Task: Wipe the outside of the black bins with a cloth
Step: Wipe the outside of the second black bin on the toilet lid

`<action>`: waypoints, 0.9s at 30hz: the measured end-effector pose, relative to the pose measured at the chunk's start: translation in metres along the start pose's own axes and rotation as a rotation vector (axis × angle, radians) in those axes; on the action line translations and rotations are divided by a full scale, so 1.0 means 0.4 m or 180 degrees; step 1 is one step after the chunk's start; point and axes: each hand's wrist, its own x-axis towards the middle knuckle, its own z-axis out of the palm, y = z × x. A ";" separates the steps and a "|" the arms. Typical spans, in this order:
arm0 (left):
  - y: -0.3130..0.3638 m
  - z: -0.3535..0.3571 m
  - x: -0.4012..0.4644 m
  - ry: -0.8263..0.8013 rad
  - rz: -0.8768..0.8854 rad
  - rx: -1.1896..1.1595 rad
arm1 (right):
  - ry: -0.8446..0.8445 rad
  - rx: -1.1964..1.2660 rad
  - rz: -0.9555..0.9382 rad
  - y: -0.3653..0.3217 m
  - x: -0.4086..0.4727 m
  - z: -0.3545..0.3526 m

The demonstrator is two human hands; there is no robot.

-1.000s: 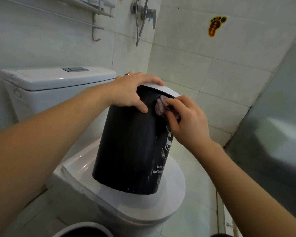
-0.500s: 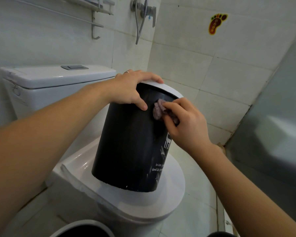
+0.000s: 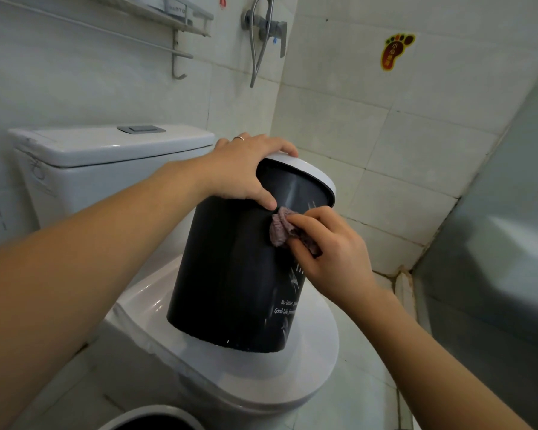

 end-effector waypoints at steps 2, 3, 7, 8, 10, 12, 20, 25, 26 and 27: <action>-0.004 0.001 0.001 -0.0033 0.0046 0.0087 | -0.0024 0.0005 0.0005 -0.004 0.002 -0.001; -0.006 -0.002 0.002 -0.0054 0.0037 0.0025 | -0.0036 0.0001 0.0001 -0.005 0.005 -0.001; -0.022 -0.010 0.006 -0.0118 -0.0021 -0.0349 | -0.0041 0.0001 -0.0012 -0.006 0.013 -0.005; -0.025 -0.010 0.006 -0.0137 -0.0028 -0.0432 | -0.0030 0.0000 -0.0016 -0.005 0.015 -0.006; -0.029 -0.007 0.008 -0.0153 -0.0024 -0.0486 | -0.0029 -0.0006 -0.0027 -0.001 0.017 -0.008; -0.027 -0.005 0.011 -0.0130 -0.0013 -0.0419 | -0.0034 -0.0010 -0.0019 0.001 0.019 -0.008; -0.030 0.004 0.021 -0.0006 -0.0009 -0.0121 | -0.0223 0.0131 -0.0162 -0.015 -0.023 0.015; -0.051 0.002 0.015 -0.0025 -0.0062 -0.0214 | -0.0420 0.0020 -0.0392 -0.013 -0.026 0.012; -0.053 0.001 0.015 -0.0028 -0.0067 -0.0201 | -0.0393 -0.0038 -0.0341 -0.010 -0.009 0.013; -0.055 0.000 0.015 -0.0031 -0.0070 -0.0187 | -0.0339 -0.0096 -0.0259 -0.006 0.012 0.013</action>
